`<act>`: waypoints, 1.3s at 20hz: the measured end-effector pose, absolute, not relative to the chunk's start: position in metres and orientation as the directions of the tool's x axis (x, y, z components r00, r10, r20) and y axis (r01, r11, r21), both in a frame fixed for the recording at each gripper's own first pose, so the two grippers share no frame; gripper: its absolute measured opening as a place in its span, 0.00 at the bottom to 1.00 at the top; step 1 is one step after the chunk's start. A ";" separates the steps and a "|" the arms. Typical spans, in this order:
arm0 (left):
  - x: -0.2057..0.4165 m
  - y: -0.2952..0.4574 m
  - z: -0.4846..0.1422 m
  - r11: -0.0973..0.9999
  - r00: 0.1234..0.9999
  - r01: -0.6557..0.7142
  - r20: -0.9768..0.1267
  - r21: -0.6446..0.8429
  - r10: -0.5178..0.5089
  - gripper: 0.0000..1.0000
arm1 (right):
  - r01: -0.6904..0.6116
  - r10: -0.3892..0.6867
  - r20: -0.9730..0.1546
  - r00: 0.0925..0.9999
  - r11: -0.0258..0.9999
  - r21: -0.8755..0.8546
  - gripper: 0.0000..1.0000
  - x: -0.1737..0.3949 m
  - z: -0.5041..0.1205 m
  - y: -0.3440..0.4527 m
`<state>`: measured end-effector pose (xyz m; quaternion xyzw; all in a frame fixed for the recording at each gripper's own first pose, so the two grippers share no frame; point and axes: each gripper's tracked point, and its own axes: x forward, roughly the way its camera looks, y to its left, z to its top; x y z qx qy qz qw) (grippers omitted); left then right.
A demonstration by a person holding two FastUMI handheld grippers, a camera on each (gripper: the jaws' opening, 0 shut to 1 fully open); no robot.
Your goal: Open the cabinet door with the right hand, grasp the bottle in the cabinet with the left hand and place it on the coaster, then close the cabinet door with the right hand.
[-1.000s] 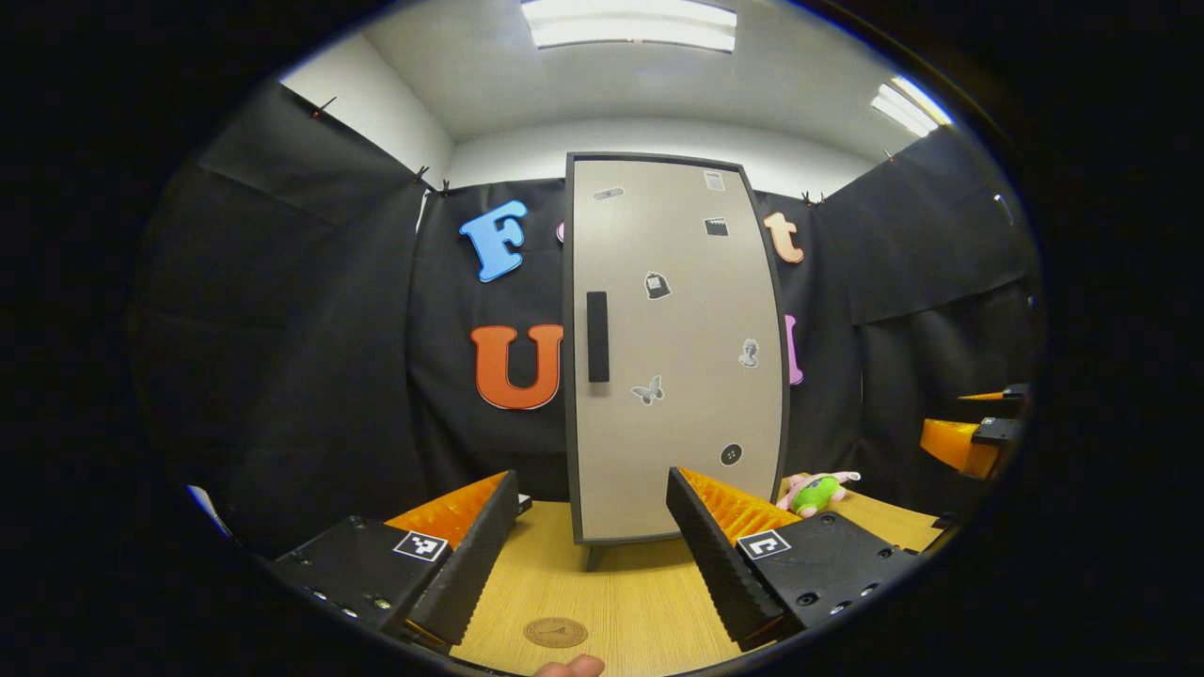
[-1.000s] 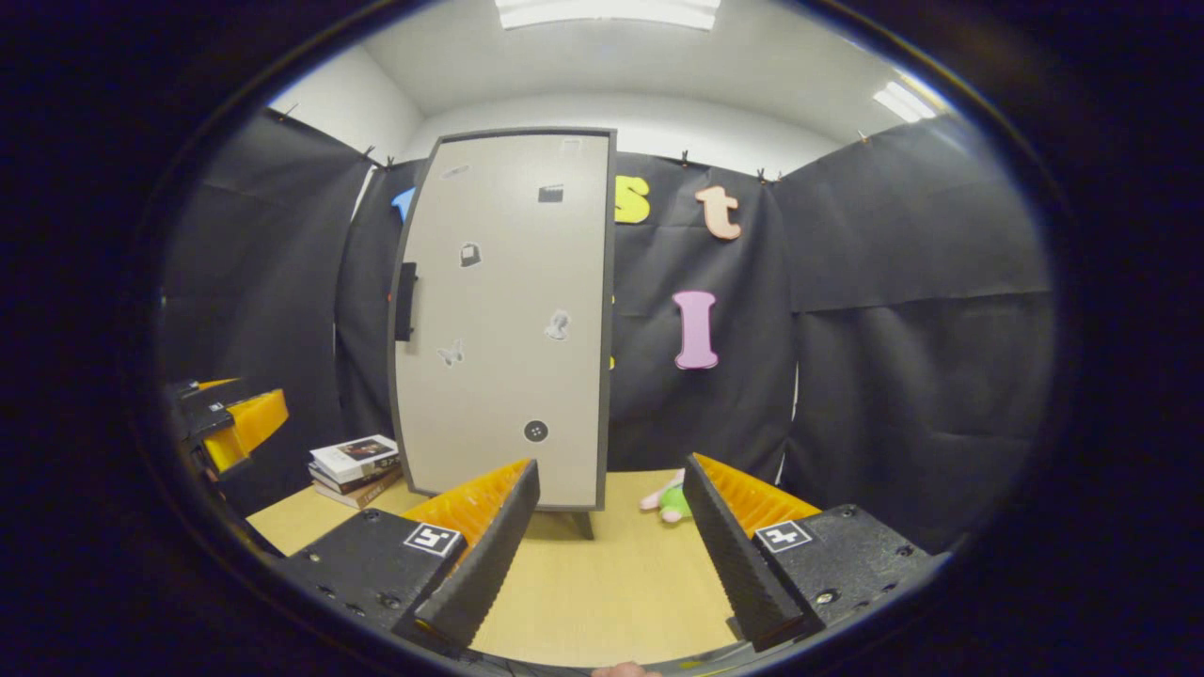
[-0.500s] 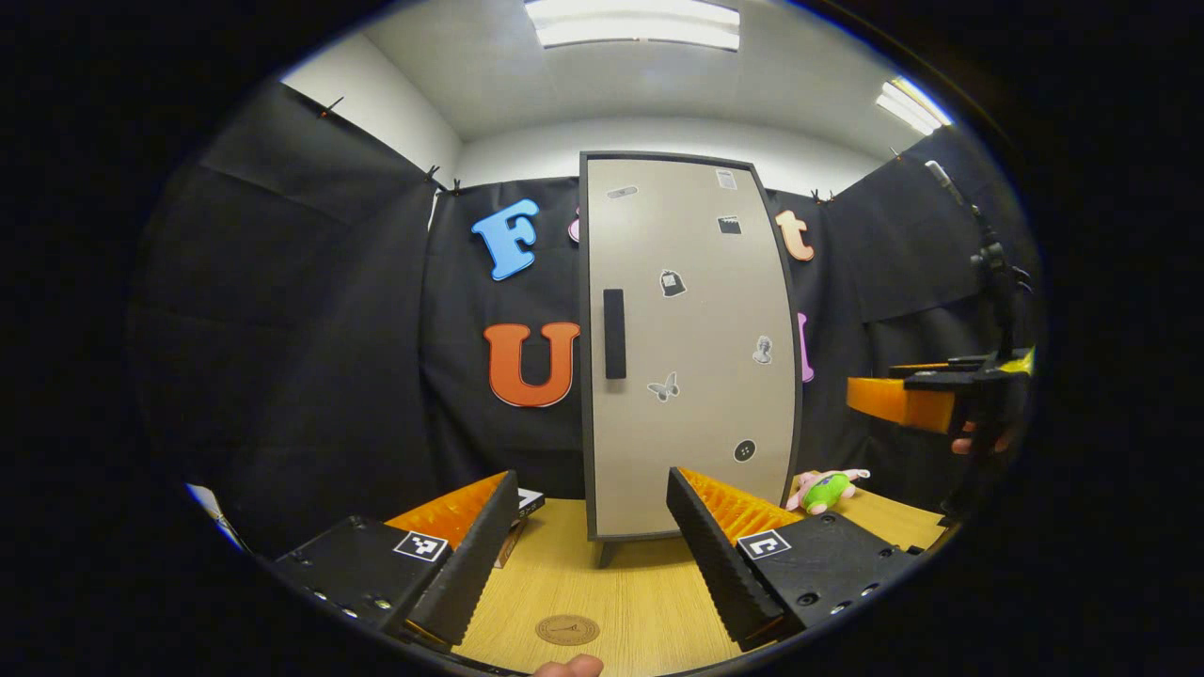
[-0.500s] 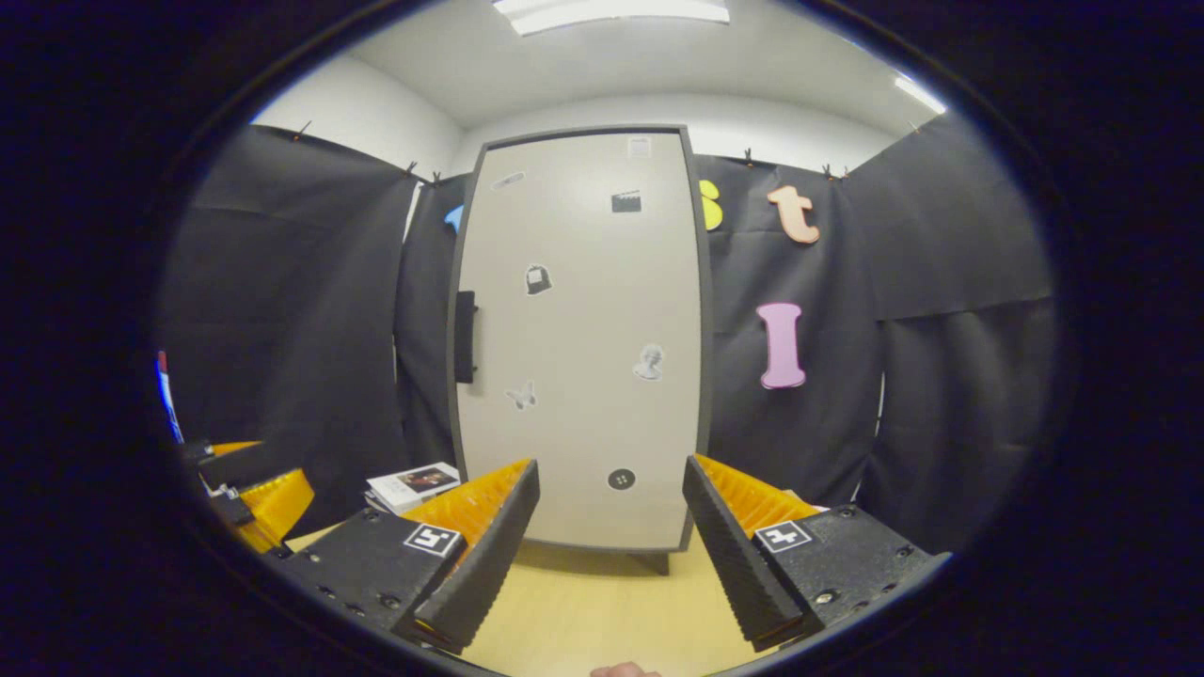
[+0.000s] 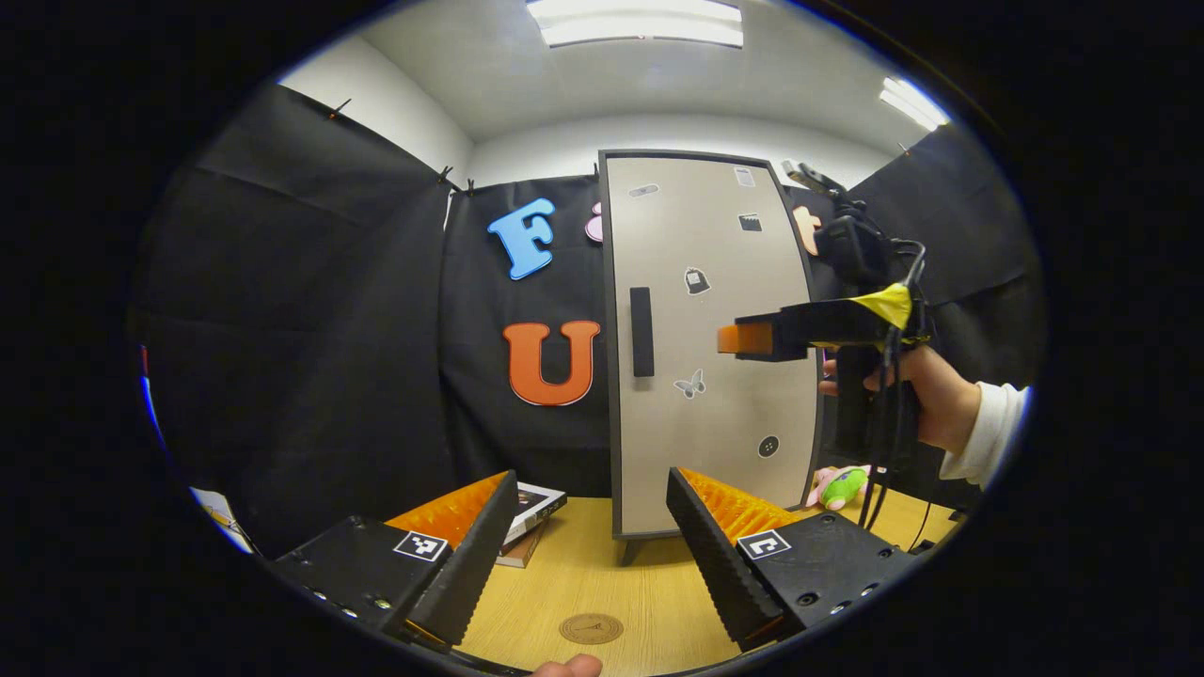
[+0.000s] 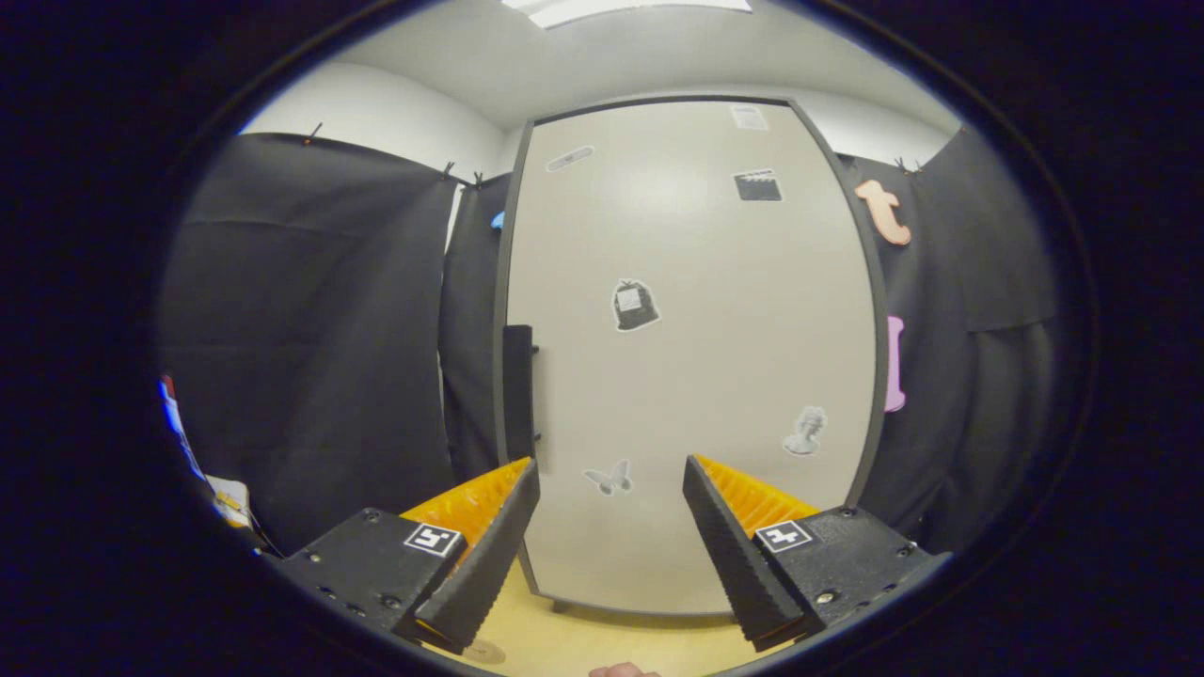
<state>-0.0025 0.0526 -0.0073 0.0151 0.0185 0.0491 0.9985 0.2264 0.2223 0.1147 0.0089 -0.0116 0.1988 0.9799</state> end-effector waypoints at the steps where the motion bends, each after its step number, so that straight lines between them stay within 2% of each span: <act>1: -0.003 0.054 -0.008 0.995 0.994 -0.099 -0.038 0.035 0.100 0.95 | -0.394 0.394 0.024 0.919 0.919 0.005 0.95 0.237 0.117 0.234; 2: -0.003 0.055 -0.008 0.994 0.994 -0.101 -0.040 0.039 0.102 0.96 | -0.398 0.398 0.015 0.917 0.917 -0.001 0.99 0.246 0.118 0.244; 6: -0.004 0.063 -0.005 0.992 0.993 -0.112 -0.042 0.050 0.114 0.96 | -0.417 0.417 0.007 0.909 0.909 -0.005 0.99 0.272 0.123 0.283; 7: 0.000 0.069 -0.009 0.992 0.992 -0.115 -0.043 0.051 0.118 0.96 | -0.420 0.420 0.005 0.908 0.907 -0.012 0.95 0.278 0.124 0.291; 9: 0.005 0.074 -0.012 0.991 0.991 -0.124 -0.045 0.057 0.127 0.96 | -0.422 0.423 0.004 0.906 0.906 -0.020 0.99 0.288 0.127 0.306; 11: 0.005 0.078 -0.014 0.990 0.990 -0.128 -0.050 0.057 0.131 0.96 | -0.427 0.427 -0.007 0.904 0.904 -0.022 0.99 0.295 0.128 0.318; 12: 0.005 0.079 -0.014 0.990 0.990 -0.130 -0.051 0.058 0.133 0.96 | -0.424 0.424 -0.015 0.906 0.905 -0.021 0.95 0.300 0.125 0.321; 13: 0.005 0.081 -0.014 0.989 0.989 -0.134 -0.049 0.060 0.137 0.96 | -0.419 0.419 -0.020 0.908 0.908 -0.021 0.99 0.304 0.124 0.324; 14: 0.005 0.083 -0.014 0.989 0.989 -0.137 -0.048 0.060 0.140 0.96 | -0.413 0.413 -0.016 0.911 0.910 -0.020 0.97 0.305 0.125 0.326; 15: 0.005 0.084 -0.014 0.989 0.989 -0.137 -0.047 0.057 0.139 0.96 | -0.414 0.414 -0.005 0.910 0.910 -0.025 0.94 0.306 0.128 0.331; 16: 0.006 0.082 -0.013 0.990 0.990 -0.134 -0.045 0.052 0.136 0.96 | -0.405 0.405 0.001 0.914 0.914 -0.036 0.80 0.308 0.129 0.331; 17: 0.007 0.082 -0.012 0.990 0.990 -0.131 -0.040 0.048 0.133 0.96 | -0.403 0.404 -0.003 0.915 0.914 -0.046 0.77 0.308 0.128 0.333; 18: 0.007 0.081 -0.011 0.990 0.991 -0.129 -0.037 0.048 0.131 0.96 | -0.406 0.406 -0.003 0.914 0.913 -0.051 0.68 0.308 0.128 0.335; 21: 0.007 0.083 -0.013 0.991 0.991 -0.125 -0.035 0.055 0.127 0.96 | -0.393 0.393 -0.002 0.920 0.918 -0.047 0.52 0.310 0.127 0.338; 22: 0.008 0.084 -0.015 0.991 0.991 -0.125 -0.035 0.056 0.127 0.96 | -0.383 0.384 0.003 0.924 0.923 -0.032 0.37 0.312 0.127 0.337; 23: 0.005 0.085 -0.016 0.991 0.992 -0.124 -0.033 0.053 0.126 0.96 | -0.379 0.379 0.001 0.926 0.925 -0.029 0.38 0.312 0.127 0.337; 26: 0.004 0.088 -0.016 0.992 0.992 -0.120 -0.030 0.038 0.121 0.96 | -0.395 0.394 -0.016 0.919 0.919 -0.012 0.25 0.312 0.126 0.337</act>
